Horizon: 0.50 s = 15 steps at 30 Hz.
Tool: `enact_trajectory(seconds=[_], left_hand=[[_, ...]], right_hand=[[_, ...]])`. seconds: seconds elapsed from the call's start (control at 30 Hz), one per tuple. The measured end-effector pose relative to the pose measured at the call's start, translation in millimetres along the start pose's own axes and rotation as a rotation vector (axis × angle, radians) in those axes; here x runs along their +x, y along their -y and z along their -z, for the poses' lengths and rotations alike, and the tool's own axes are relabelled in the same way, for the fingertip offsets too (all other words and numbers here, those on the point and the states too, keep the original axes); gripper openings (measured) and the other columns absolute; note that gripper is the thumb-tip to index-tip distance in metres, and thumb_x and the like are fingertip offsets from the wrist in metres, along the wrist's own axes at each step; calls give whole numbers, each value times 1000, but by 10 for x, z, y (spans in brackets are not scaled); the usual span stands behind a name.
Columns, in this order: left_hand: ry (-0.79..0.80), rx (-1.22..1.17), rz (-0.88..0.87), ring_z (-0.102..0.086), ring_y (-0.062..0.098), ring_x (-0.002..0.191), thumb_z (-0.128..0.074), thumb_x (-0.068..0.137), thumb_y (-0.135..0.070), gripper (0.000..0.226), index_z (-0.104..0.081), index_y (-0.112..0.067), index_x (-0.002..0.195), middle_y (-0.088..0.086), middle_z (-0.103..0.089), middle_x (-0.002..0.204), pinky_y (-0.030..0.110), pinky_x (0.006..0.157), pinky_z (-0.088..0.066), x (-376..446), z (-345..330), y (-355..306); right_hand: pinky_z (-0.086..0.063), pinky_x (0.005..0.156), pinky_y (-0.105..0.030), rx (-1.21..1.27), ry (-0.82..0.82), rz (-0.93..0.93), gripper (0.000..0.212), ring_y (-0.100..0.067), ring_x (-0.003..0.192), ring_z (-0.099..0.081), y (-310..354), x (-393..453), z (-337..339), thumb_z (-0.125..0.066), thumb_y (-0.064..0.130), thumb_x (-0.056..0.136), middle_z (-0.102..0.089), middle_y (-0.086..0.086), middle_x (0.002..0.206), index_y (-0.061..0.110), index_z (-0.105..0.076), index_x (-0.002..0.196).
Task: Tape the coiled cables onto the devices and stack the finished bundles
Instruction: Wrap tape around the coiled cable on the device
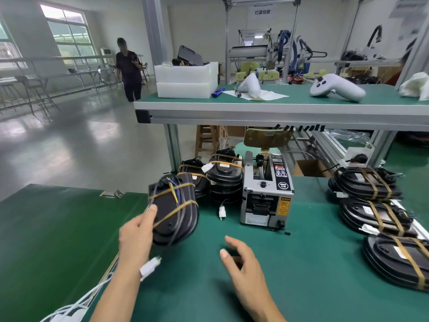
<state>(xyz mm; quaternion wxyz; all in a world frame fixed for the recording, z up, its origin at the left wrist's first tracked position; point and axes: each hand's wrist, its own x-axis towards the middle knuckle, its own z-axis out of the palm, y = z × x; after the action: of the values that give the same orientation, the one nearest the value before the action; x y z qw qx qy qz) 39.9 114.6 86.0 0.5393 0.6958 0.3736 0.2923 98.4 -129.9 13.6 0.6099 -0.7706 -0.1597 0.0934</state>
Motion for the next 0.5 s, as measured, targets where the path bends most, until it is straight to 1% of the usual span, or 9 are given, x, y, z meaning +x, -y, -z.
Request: enact_trajectory(seconds=[0.07,0.13,0.17,0.23,0.3,0.37,0.4,0.43,0.5], left_hand=[[-106,-58,20,-52,23,69,-69,98,-57,53,-68,-11,71,1,-63,72,30,62,-38,197,-3,-232],[-157,-70,40,-48,25,71,-70,96,-55,51,-65,-8,75,6,-58,75,34,60,-36,435,-99,-474],[-159,-78,55,-48,25,70,-72,95,-53,50,-63,-7,76,6,-57,75,34,59,-35,554,-179,-585],[-149,-49,85,-50,25,66,-75,92,-49,54,-52,-6,66,3,-55,69,32,56,-35,766,-366,-759],[-124,13,82,-52,23,65,-79,90,-45,53,-46,-12,65,0,-51,69,35,58,-36,959,-556,-857],[-57,75,65,-60,28,75,-81,87,-46,49,-52,-11,69,1,-55,72,33,70,-43,1152,-723,-889],[-27,112,51,-63,30,81,-80,87,-48,49,-58,-9,71,3,-59,74,33,72,-44,1253,-782,-888],[2,149,35,-65,32,85,-79,88,-50,49,-62,-7,72,5,-63,76,34,71,-44,1341,-830,-888],[50,209,5,-66,32,85,-77,89,-52,50,-65,-7,73,8,-67,78,34,66,-44,1501,-888,-884]], right_hand=[[-39,96,-5,-75,16,73,29,5,125,-54,-12,0,-32,-71,35,97,-59,26,134,38,-66,125],[-40,98,-7,-99,21,102,26,8,128,-50,-12,11,-36,-72,34,96,-60,28,133,35,-69,122],[-41,99,-9,-97,14,108,25,8,128,-50,-20,21,-32,-73,33,96,-60,28,132,34,-70,120],[-43,99,-11,-83,2,105,20,7,127,-52,-35,39,-26,-75,30,95,-63,26,131,34,-73,114],[-44,97,-11,-62,-12,95,16,2,125,-56,-37,53,-25,-76,27,94,-65,24,129,32,-75,109],[-45,96,-12,-42,-23,87,15,0,124,-57,-42,71,-26,-77,24,93,-67,22,128,31,-77,106],[-45,95,-12,-36,-26,89,15,1,124,-57,-44,79,-25,-77,22,92,-67,22,128,31,-77,105],[-45,95,-12,-32,-25,91,16,2,123,-57,-46,80,-23,-78,21,92,-68,22,127,30,-78,104],[-46,95,-12,-29,-21,98,16,2,122,-58,-38,81,-18,-79,19,91,-68,23,126,31,-78,101]])
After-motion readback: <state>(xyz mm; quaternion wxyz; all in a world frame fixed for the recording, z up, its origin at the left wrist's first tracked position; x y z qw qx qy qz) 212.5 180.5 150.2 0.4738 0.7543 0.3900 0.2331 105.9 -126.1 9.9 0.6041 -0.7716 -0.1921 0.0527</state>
